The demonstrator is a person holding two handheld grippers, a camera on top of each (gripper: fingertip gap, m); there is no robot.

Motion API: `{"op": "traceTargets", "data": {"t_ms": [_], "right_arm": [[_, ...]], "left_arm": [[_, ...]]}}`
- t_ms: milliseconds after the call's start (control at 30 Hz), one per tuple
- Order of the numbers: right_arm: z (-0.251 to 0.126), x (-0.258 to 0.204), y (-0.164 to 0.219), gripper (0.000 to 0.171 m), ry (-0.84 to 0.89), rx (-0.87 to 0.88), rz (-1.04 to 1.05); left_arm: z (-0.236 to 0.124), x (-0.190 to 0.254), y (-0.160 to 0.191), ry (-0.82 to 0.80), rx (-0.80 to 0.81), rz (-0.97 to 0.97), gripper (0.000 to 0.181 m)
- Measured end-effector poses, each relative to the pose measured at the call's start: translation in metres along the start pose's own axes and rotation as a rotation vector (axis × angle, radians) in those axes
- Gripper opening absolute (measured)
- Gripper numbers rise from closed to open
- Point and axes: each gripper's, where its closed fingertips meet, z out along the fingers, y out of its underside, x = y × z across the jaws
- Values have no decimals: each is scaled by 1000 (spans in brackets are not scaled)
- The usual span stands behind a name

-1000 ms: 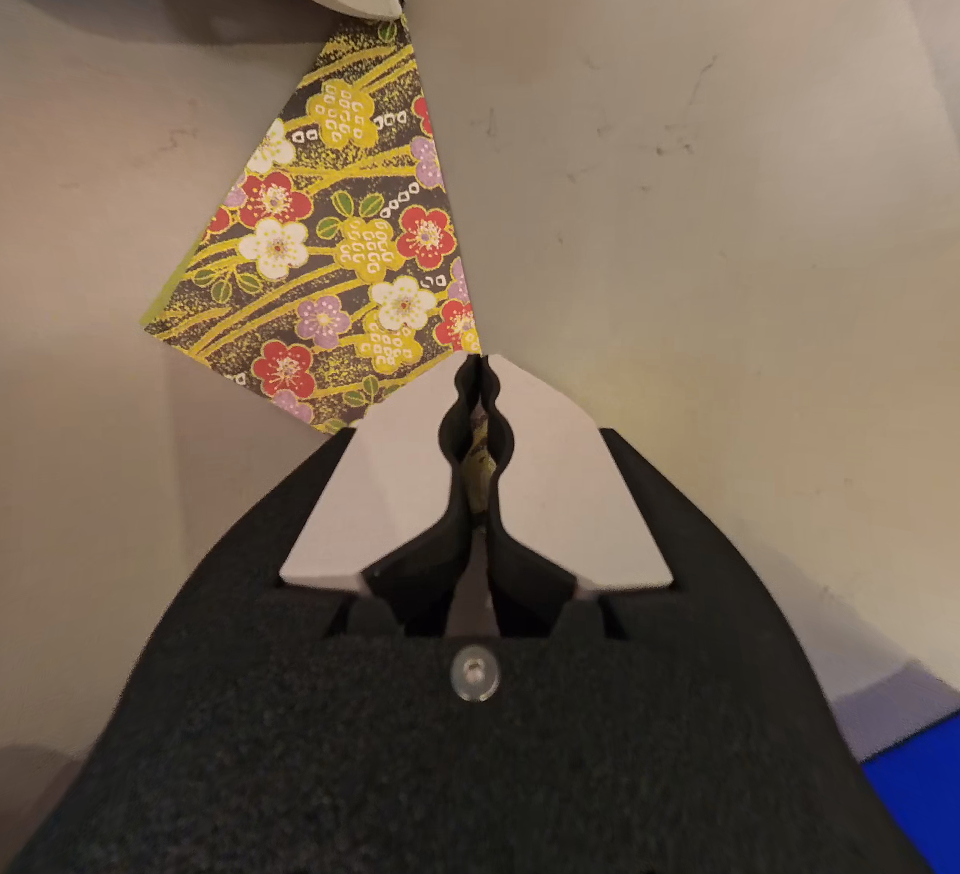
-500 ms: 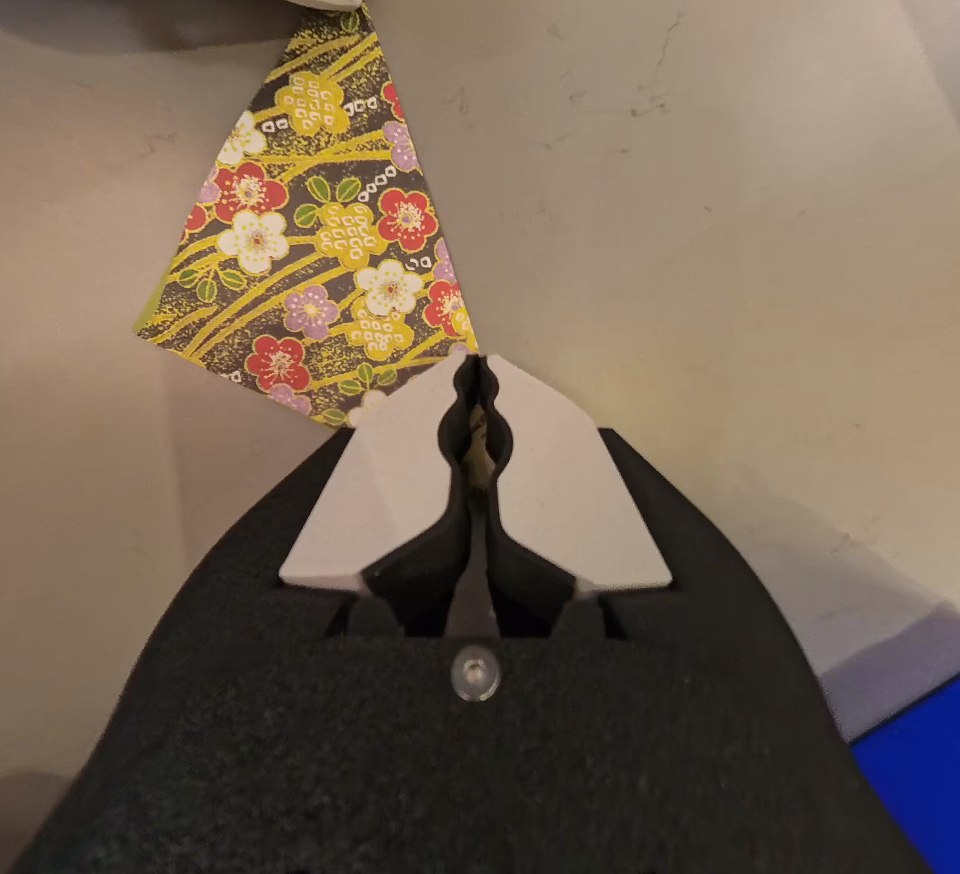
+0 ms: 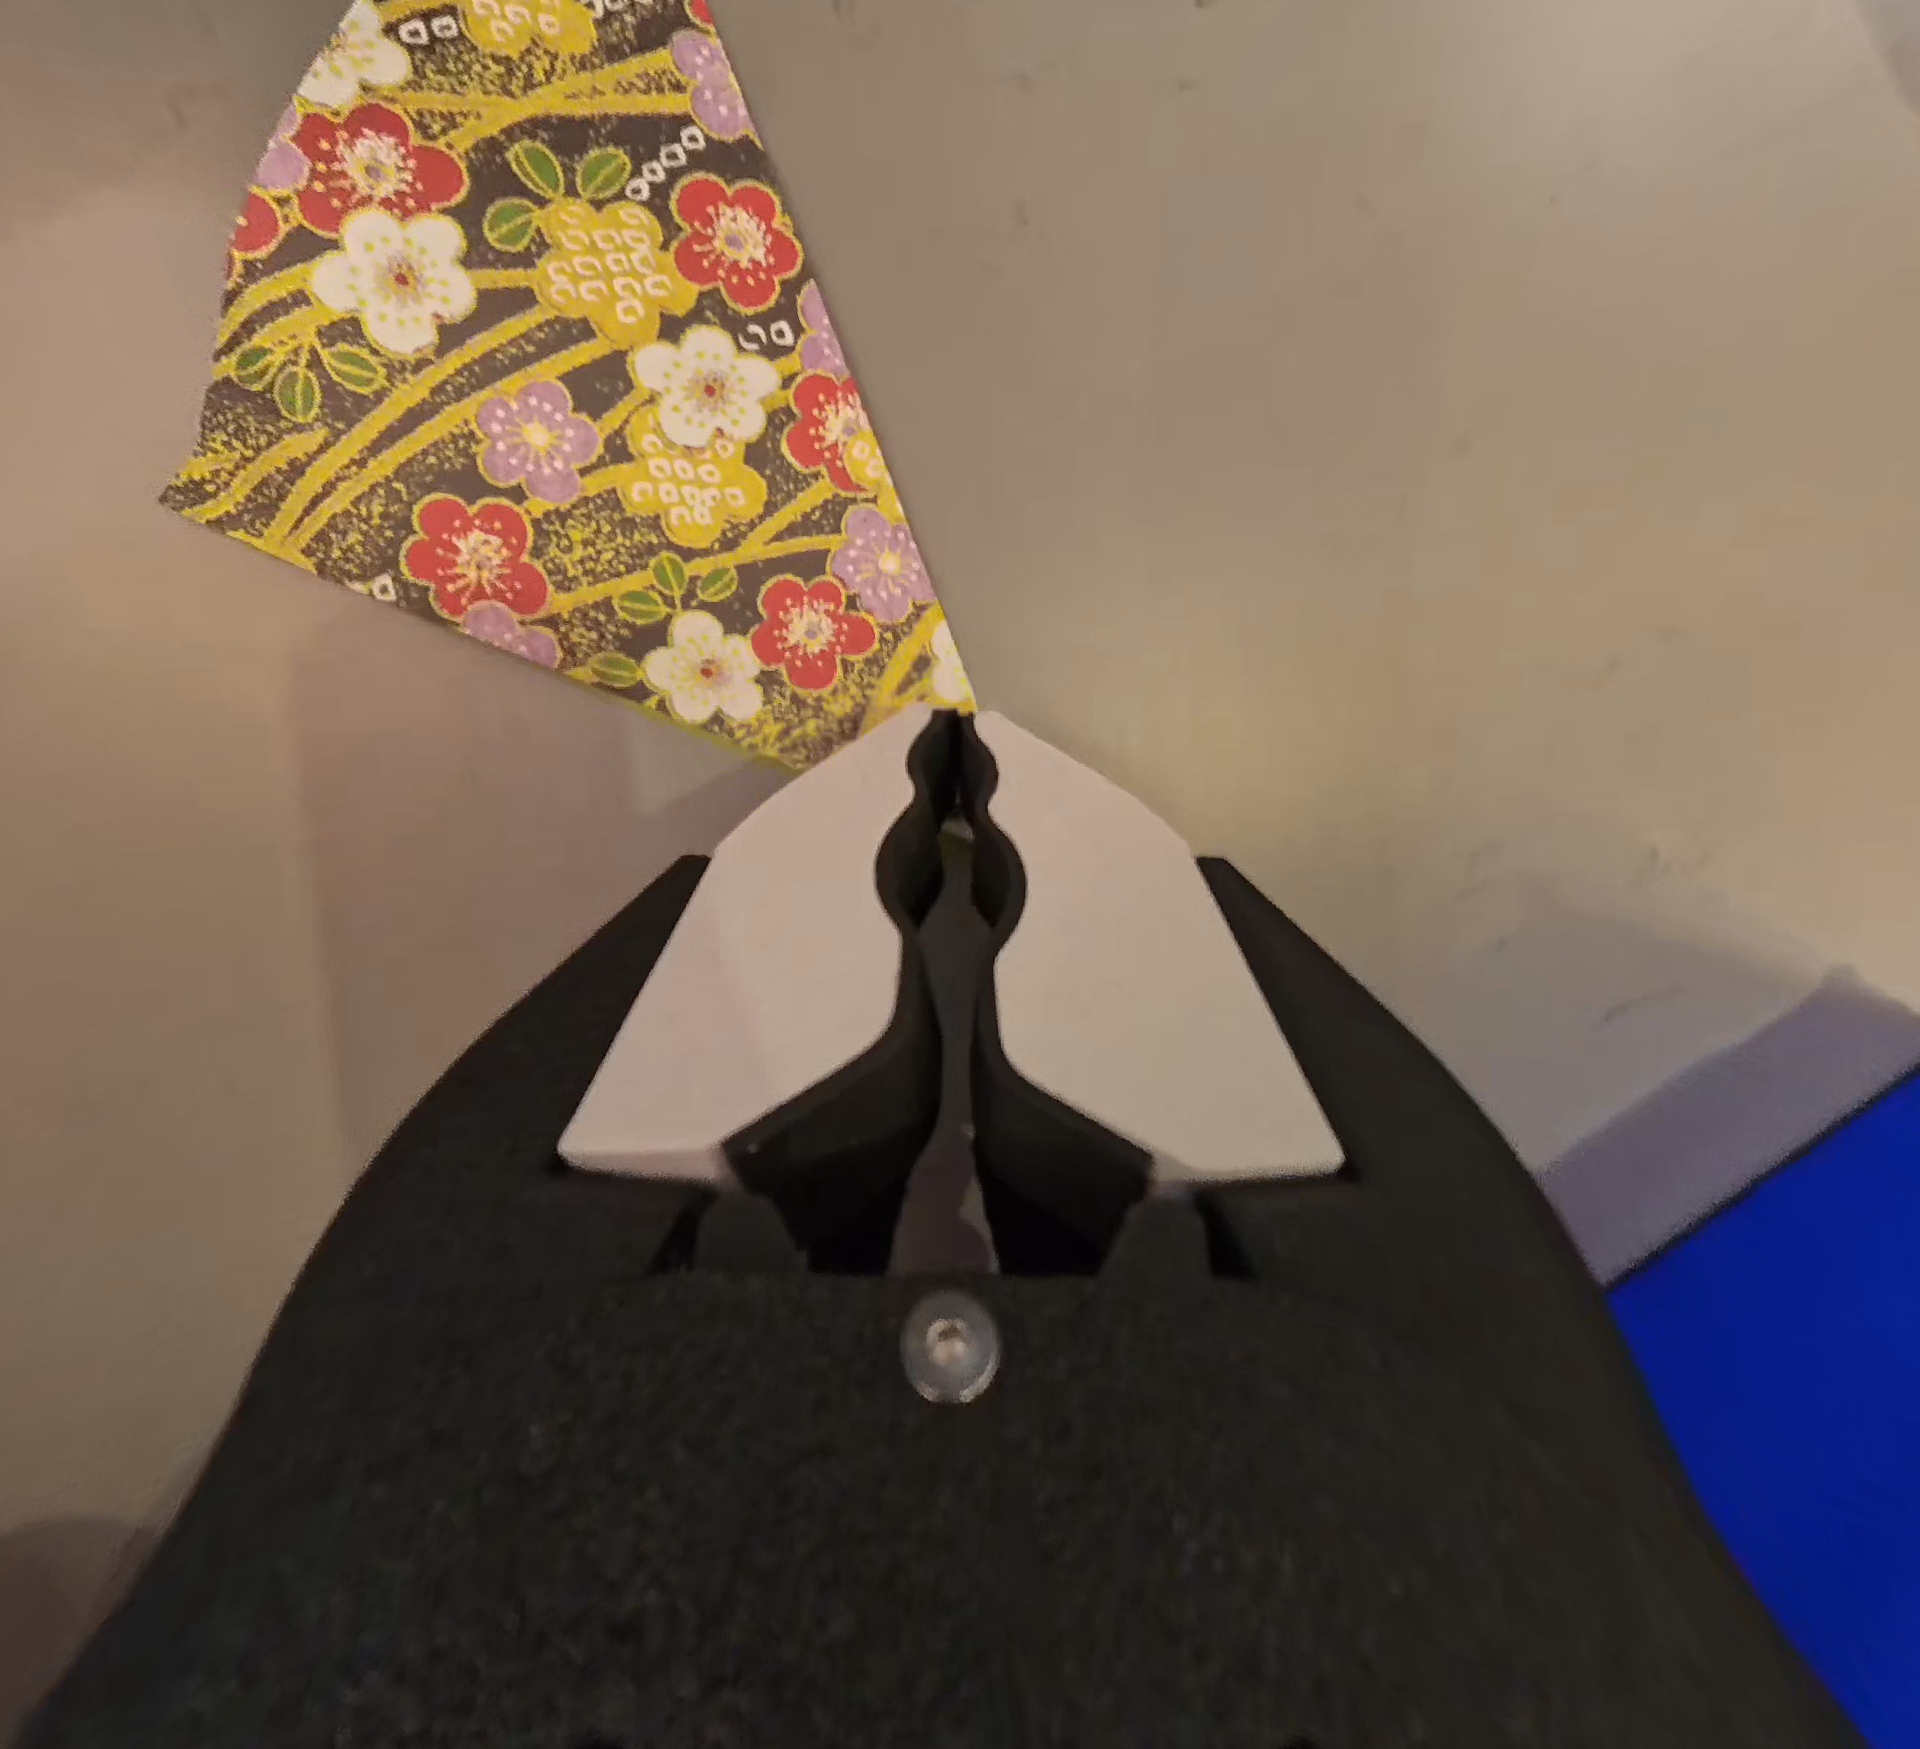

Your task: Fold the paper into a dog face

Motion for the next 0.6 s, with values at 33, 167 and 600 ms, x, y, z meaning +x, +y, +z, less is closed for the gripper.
{"op": "traceTargets", "data": {"t_ms": [33, 167, 600], "right_arm": [[-1, 1, 2, 0, 1, -2, 5], [-6, 4, 11, 0, 16, -16, 33], [-16, 18, 30, 0, 110, -61, 159]], "left_arm": [[0, 0, 0, -1, 0, 1, 0], [0, 0, 0, -4, -2, 3, 0], [-4, -2, 4, -4, -5, -15, 0]]}}
